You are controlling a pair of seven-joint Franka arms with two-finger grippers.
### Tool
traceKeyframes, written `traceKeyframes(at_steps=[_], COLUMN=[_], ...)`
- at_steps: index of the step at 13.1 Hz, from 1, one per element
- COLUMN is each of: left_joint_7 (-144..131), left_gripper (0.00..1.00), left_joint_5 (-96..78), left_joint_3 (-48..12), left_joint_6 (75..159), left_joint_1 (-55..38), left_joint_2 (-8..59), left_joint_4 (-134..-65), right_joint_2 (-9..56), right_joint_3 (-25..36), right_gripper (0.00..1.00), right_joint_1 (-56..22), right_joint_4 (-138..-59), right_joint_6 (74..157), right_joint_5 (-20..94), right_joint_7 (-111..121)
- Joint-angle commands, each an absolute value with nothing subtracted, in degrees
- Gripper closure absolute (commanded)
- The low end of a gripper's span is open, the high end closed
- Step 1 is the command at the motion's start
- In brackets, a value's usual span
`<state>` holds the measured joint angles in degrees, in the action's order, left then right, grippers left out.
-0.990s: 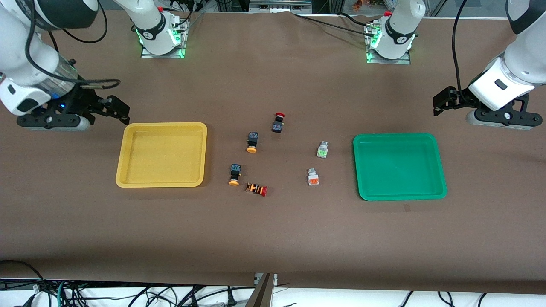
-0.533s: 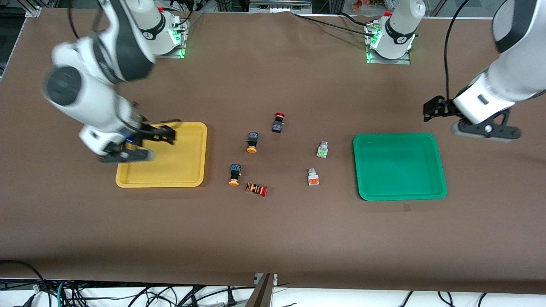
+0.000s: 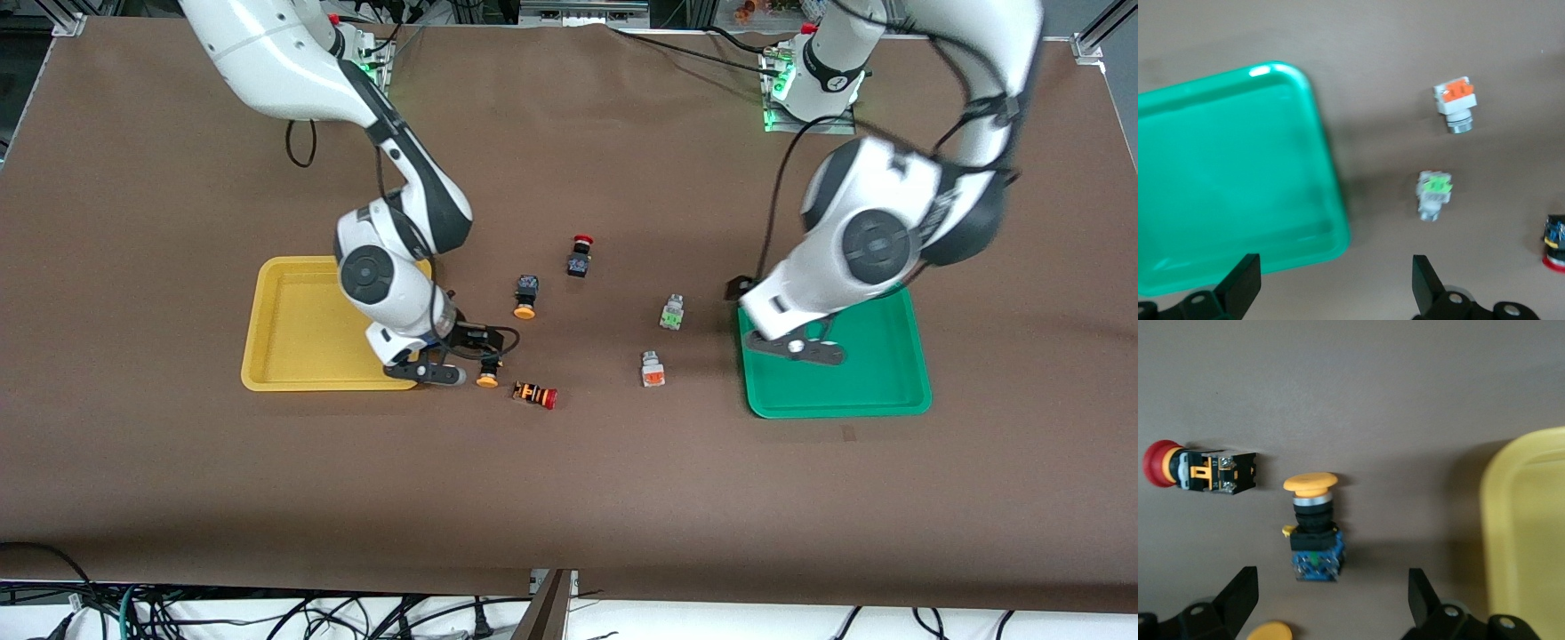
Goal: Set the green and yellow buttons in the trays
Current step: 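Grasp the yellow button with the right gripper while the left gripper grasps the green switch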
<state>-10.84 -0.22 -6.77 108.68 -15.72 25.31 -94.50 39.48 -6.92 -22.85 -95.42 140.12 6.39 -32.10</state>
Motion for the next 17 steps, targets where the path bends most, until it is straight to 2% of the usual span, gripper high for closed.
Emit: traceKeyframes(at_steps=[1, 3, 6, 9, 10, 11, 12, 13, 15, 17], left_joint_7=[-12.6, -17.1, -18.5, -18.5, -18.2, -18.2, -18.1, -17.9, -18.0, -17.8], left_gripper=[0.0, 0.0, 0.0, 0.0, 0.26, 0.58, 0.77, 0.9, 0.95, 0.94], left_joint_5=[-0.8, -0.6, -0.3, 0.0, 0.1, 0.1, 0.1, 0.1, 0.1, 0.2], left_joint_3=[-6.2, -6.1, -6.2, -6.2, -6.1, -6.2, -6.1, -6.1, -6.0, -5.0], left_joint_6=[114.4, 120.0, 128.2, 129.8, 129.8, 129.8, 129.7, 129.4, 128.2, 120.7], left_joint_1=[-20.1, -23.1, -24.3, -25.4, -25.4, -25.4, -25.4, -25.4, -25.0, -24.2], left_joint_2=[32.7, 34.8, 36.5, 36.6, 36.6, 36.6, 36.6, 36.6, 35.3, 32.5], left_joint_4=[-93.5, -95.5, -100.1, -102.4, -102.4, -102.4, -102.4, -102.3, -101.7, -99.2], right_joint_2=[42.8, 45.3, 47.3, 47.3, 47.1, 46.8, 46.3, 45.4, 42.1, 37.8], right_joint_3=[-6.7, -6.7, -6.6, -6.4, -6.3, -6.2, -6.0, -5.5, -3.3, -0.1], right_gripper=[0.01, 0.02, 0.14, 0.47, 0.55, 0.61, 0.62, 0.62, 0.62, 0.62], right_joint_1=[-23.7, -24.2, -24.7, -24.6, -24.3, -24.1, -23.8, -23.5, -23.3, -23.2], right_joint_4=[-92.4, -90.6, -90.4, -90.4, -90.4, -90.4, -90.4, -90.4, -90.6, -91.4], right_joint_6=[142.5, 144.0, 147.9, 148.5, 148.2, 147.5, 146.0, 144.2, 138.6, 130.8], right_joint_5=[7.1, 7.1, 6.8, 6.5, 6.4, 6.2, 6.0, 6.0, 6.0, 6.0], right_joint_7=[-33.7, -33.9, -34.3, -33.3, -33.0, -32.8, -32.2, -30.2, -25.8, -20.2])
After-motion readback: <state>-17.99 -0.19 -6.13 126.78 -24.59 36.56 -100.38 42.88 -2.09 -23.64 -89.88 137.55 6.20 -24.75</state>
